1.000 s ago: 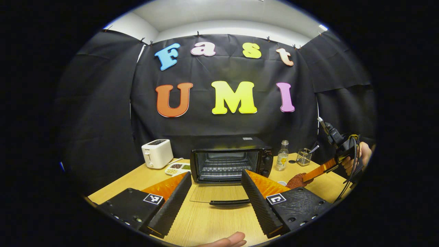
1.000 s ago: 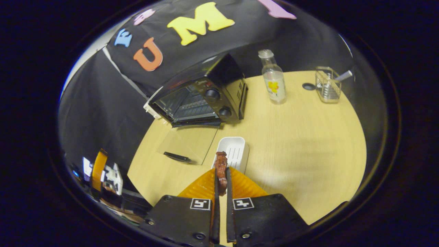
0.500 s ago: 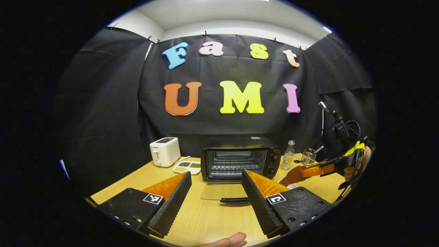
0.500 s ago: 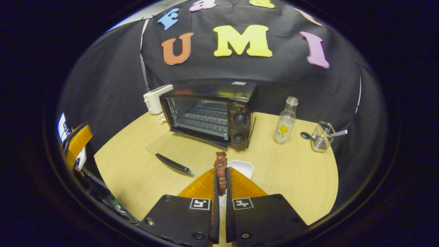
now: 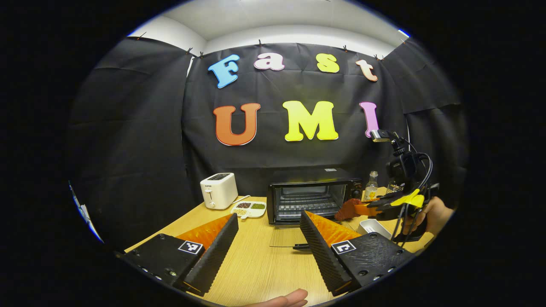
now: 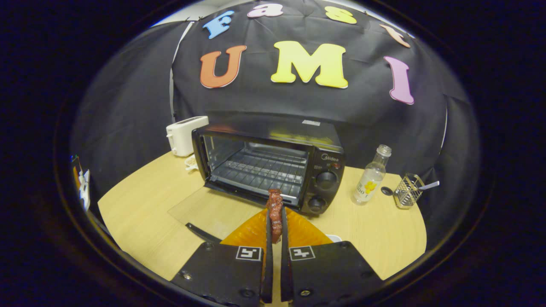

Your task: Open the electric oven with the left hand, put the food in, and close the electric oven.

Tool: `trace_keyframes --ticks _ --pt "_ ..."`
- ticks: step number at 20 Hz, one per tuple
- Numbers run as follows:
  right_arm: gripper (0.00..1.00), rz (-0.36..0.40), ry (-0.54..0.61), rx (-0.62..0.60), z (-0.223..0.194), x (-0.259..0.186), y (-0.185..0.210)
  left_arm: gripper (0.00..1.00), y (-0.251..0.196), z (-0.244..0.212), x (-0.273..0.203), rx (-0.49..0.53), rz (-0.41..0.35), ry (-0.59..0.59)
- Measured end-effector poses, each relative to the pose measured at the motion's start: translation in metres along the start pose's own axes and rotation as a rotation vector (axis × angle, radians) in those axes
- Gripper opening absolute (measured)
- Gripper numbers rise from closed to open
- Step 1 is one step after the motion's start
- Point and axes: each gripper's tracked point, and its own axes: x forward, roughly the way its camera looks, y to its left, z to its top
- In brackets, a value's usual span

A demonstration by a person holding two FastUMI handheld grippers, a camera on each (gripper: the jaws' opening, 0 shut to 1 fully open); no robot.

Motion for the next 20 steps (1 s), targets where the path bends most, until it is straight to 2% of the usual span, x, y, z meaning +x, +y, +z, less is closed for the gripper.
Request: trace_keyframes --ticks 9,12,15,20 --pt "0.11 -0.084 -0.282 0.073 0.048 0.064 0.023 0.94 0.007 -0.008 -0.002 0.004 0.002 0.029" --pt "0.10 -0.040 -0.220 0.117 0.036 0.096 0.042 0.94 0.014 -0.010 0.000 -0.010 0.014 0.038" --pt "0.10 0.000 -0.229 0.162 0.041 0.120 0.058 0.94 0.022 -0.014 0.002 -0.016 0.030 0.046" --pt "0.11 0.105 -0.191 0.354 0.047 0.152 0.081 0.94 0.037 -0.022 0.010 -0.039 0.064 0.072"
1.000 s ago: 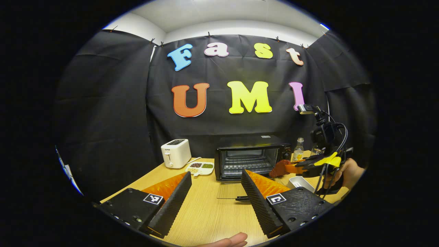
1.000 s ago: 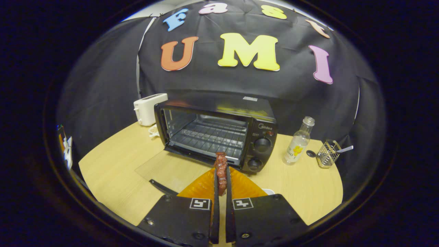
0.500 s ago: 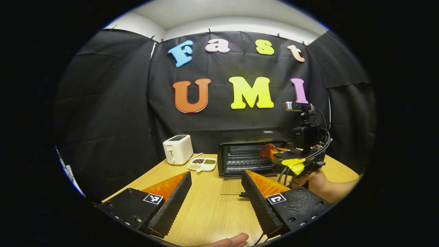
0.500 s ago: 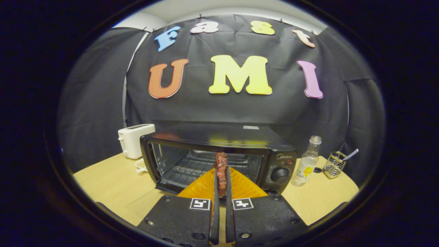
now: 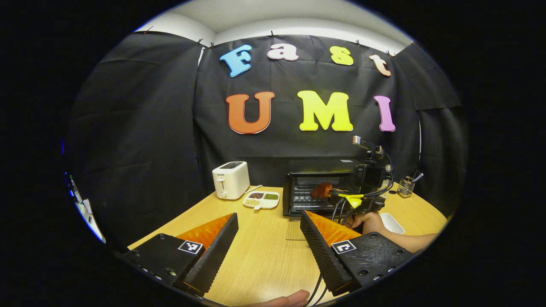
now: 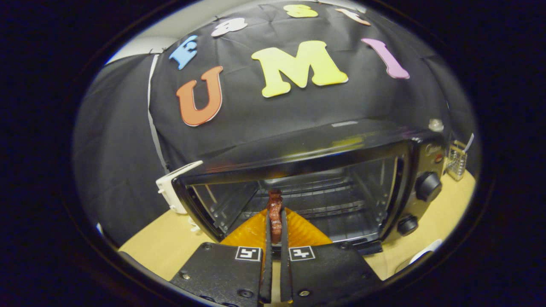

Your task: Open the electric oven with the left hand, put the food in, and close the electric oven.

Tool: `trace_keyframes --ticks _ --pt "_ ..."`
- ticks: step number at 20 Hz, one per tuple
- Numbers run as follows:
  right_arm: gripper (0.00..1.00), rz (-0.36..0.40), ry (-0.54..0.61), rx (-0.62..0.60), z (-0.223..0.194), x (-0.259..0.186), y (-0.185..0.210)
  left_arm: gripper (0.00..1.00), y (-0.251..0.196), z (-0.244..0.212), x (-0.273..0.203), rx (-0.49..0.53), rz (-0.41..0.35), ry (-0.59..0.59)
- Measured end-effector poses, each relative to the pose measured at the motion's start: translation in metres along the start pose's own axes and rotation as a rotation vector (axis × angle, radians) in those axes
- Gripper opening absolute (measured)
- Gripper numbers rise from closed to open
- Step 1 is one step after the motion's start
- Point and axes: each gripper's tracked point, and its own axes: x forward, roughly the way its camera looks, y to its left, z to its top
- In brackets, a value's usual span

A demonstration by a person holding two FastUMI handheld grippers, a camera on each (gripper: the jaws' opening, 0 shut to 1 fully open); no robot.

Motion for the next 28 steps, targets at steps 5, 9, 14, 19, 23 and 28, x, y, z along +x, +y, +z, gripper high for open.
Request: trace_keyframes --ticks 5,9,14,19,23,28 --pt "0.14 -0.007 0.015 0.148 -0.001 0.017 -0.008 0.94 -0.002 -0.002 0.000 -0.020 -0.024 -0.001" --pt "0.23 -0.060 -0.011 0.124 0.005 0.023 -0.027 0.94 0.005 -0.006 0.000 -0.007 -0.015 -0.003" --pt "0.36 -0.204 -0.045 -0.005 0.012 0.018 -0.060 0.94 -0.009 -0.004 -0.002 -0.060 -0.082 -0.004" --pt "0.36 -0.187 -0.010 -0.015 0.013 -0.011 -0.067 0.93 -0.006 0.001 -0.003 -0.057 -0.078 -0.025" --pt "0.40 -0.161 -0.012 -0.073 0.015 -0.051 -0.073 0.93 -0.009 -0.001 -0.005 -0.053 -0.083 -0.015" --pt "0.56 -0.109 -0.047 -0.134 0.031 -0.110 -0.072 0.93 -0.019 -0.016 0.002 -0.027 -0.087 0.014"
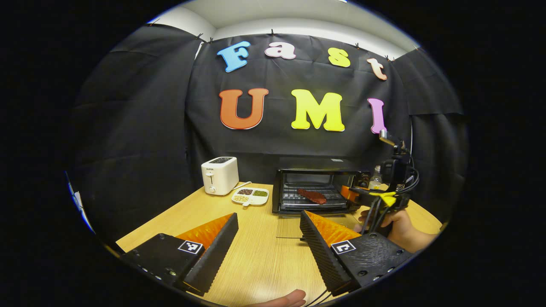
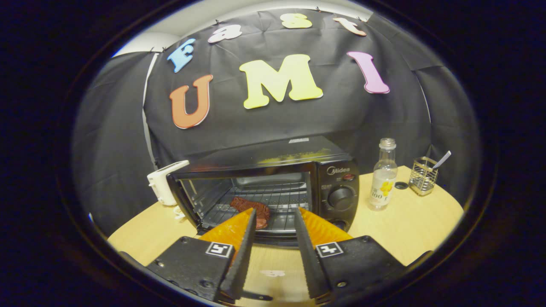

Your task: Open the electric oven with the left hand, put the food in, and close the electric oven.

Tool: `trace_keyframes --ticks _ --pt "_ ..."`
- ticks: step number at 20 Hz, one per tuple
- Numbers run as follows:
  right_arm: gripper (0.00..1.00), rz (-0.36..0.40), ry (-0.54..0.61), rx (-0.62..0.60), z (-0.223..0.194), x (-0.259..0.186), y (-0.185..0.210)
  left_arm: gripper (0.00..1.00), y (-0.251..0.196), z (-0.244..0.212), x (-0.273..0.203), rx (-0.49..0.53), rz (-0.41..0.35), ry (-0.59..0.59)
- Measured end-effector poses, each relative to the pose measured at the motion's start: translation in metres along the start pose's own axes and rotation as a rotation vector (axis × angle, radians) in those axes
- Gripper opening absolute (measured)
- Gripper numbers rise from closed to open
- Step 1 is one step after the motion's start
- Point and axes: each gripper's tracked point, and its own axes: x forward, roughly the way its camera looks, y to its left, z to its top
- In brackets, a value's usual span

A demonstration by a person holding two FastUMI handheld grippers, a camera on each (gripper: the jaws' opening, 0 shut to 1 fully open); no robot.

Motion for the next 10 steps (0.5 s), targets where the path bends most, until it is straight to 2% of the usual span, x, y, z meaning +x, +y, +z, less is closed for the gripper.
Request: trace_keyframes --ticks 1,2,3,4,5,8,10 --pt "0.64 0.022 -0.014 -0.013 0.007 -0.014 0.001 0.93 -0.003 -0.004 0.003 -0.001 -0.005 0.011" --pt "0.77 0.043 -0.034 -0.020 0.016 -0.027 0.003 0.94 -0.006 -0.009 0.007 -0.004 -0.009 0.020" --pt "0.84 0.051 -0.062 -0.025 0.025 -0.041 0.000 0.93 -0.008 -0.014 0.011 -0.005 -0.015 0.027" --pt "0.96 0.050 -0.087 -0.037 0.036 -0.055 -0.003 0.93 -0.010 -0.019 0.015 -0.006 -0.019 0.036" --pt "1.00 0.047 -0.118 -0.048 0.047 -0.071 -0.006 0.93 -0.012 -0.025 0.020 -0.007 -0.024 0.050" --pt "0.99 0.030 -0.213 -0.094 0.087 -0.119 -0.016 0.94 -0.024 -0.046 0.034 -0.004 -0.048 0.111" --pt "0.99 -0.018 -0.260 -0.172 0.107 -0.143 -0.030 0.94 -0.032 -0.058 0.042 0.006 -0.061 0.142"
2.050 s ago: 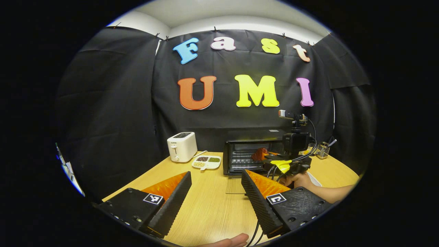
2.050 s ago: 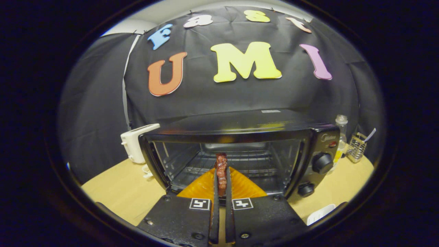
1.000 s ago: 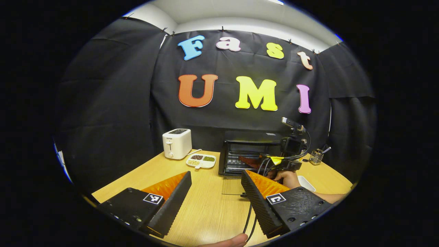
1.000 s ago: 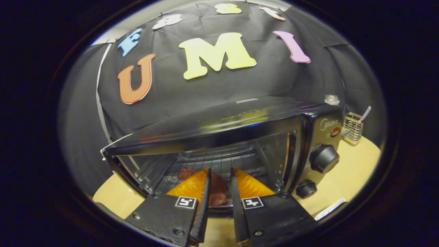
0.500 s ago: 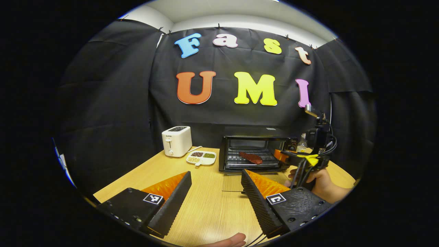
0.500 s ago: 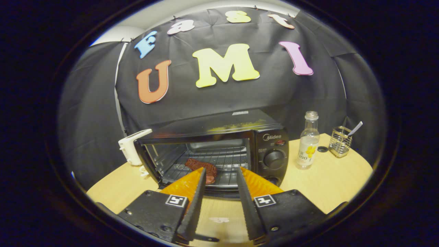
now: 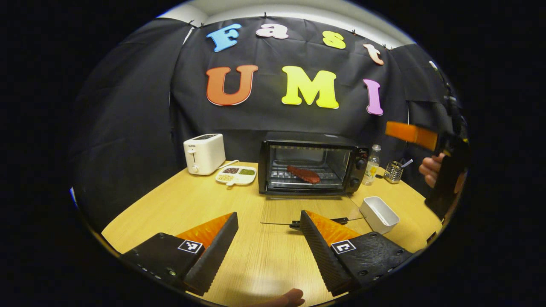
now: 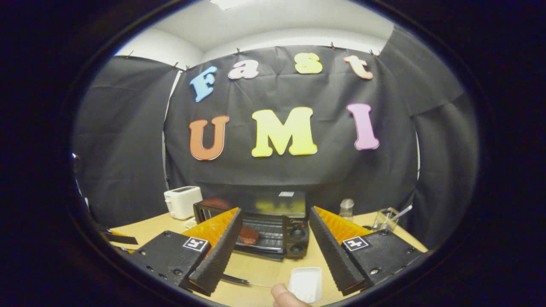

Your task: Open the electric oven with the left hand, put the food in, and close the electric oven.

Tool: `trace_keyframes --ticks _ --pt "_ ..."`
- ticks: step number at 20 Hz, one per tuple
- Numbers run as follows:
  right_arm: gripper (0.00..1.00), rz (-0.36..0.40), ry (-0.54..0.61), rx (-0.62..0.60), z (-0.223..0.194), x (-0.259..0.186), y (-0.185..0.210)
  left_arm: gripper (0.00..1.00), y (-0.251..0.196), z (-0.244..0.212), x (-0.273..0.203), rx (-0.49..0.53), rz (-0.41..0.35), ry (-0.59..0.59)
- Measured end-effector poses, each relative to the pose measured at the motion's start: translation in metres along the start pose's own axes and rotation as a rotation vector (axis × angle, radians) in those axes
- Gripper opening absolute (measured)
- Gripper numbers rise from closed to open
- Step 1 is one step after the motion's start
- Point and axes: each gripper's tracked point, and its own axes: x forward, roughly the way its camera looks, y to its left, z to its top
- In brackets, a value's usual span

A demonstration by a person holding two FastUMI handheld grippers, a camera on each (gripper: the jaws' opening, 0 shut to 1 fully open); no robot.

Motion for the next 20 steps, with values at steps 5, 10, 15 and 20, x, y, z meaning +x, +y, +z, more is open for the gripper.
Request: trace_keyframes --ticks 5,10,15,20 --pt "0.99 -0.076 -0.058 -0.024 0.036 -0.049 -0.038 0.94 -0.030 -0.028 0.018 -0.020 -0.053 0.058" --pt "1.00 -0.135 -0.138 -0.001 0.071 -0.076 -0.083 0.94 -0.061 -0.049 0.039 0.033 -0.092 0.121" --pt "1.00 -0.156 -0.141 0.016 0.065 -0.081 -0.110 0.94 -0.097 -0.072 0.063 0.050 -0.130 0.190" --pt "1.00 -0.175 -0.136 0.050 0.051 -0.073 -0.138 0.94 -0.115 -0.097 0.090 0.088 -0.128 0.266"
